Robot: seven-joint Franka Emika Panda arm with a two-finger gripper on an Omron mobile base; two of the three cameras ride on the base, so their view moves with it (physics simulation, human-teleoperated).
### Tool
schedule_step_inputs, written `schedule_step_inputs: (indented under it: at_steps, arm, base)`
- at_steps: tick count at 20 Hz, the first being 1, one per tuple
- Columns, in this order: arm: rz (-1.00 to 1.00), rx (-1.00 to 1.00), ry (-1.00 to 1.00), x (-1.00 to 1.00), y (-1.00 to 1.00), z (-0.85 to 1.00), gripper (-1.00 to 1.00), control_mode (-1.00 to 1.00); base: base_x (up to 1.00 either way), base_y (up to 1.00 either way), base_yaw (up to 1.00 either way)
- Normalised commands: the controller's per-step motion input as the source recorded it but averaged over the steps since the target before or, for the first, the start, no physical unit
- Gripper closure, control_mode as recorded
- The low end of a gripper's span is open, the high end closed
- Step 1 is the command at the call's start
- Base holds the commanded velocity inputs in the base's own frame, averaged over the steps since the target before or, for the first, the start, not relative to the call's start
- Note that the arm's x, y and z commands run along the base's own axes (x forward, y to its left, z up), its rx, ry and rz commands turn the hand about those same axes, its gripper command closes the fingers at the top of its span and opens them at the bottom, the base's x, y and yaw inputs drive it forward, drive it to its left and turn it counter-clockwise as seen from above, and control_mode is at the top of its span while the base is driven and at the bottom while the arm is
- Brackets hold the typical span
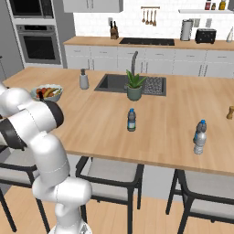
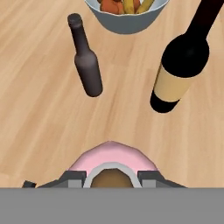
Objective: Move the plastic bottles in the middle to the plastics group, and the glass bottles in the middle to the glass group.
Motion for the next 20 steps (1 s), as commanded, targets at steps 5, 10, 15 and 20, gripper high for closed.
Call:
schedule_step_inputs:
  at_steps: [5, 10, 15, 20]
  arm:
    - [-0.01, 0.02, 0.0, 0.05, -0.06, 0.0, 1.0, -1.0]
    - [0.0, 0.0, -0.01, 0.17, 0.0, 0.0, 1.0, -1.0]
    - [0.0, 0.0, 0.0, 0.25, 0.0, 0.0, 1.0, -1.0]
    - [0.0, 0.0, 0.0, 0.12, 0.0, 0.02, 1.0, -1.0]
  base:
    - [0.0, 0.0, 0.0]
    - [0.0, 0.0, 0.0]
    - [0.0, 0.0, 0.0]
    - [0.0, 0.0, 0.0]
